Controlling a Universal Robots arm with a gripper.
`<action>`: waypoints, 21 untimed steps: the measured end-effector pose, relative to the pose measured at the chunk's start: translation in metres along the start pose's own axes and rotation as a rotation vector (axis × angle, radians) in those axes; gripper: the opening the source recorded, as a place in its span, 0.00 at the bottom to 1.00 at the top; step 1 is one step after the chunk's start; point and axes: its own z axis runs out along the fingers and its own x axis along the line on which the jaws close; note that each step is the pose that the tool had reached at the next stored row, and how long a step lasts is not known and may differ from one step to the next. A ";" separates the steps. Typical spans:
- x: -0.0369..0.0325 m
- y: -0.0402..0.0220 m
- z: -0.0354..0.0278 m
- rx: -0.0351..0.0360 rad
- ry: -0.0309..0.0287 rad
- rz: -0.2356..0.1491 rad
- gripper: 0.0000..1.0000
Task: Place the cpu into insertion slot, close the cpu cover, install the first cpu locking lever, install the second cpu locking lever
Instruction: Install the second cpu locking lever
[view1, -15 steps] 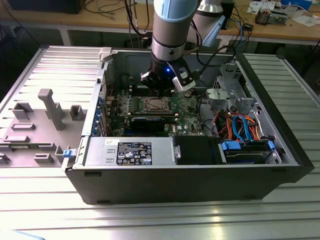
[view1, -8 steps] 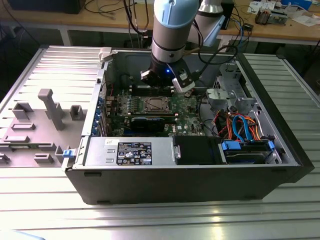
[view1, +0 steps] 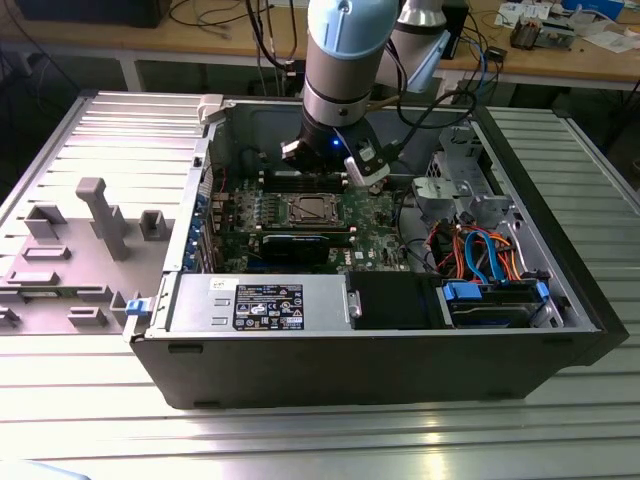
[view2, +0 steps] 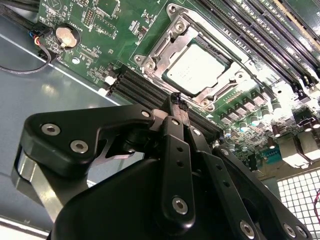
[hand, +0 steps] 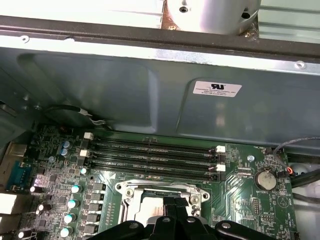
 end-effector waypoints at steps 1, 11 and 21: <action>0.0000 -0.0001 0.0000 0.0000 0.0000 0.000 0.11; 0.0023 -0.0079 -0.0029 -0.0147 -0.0015 0.000 0.11; 0.0037 -0.0136 -0.0049 -0.0192 -0.0020 0.000 0.11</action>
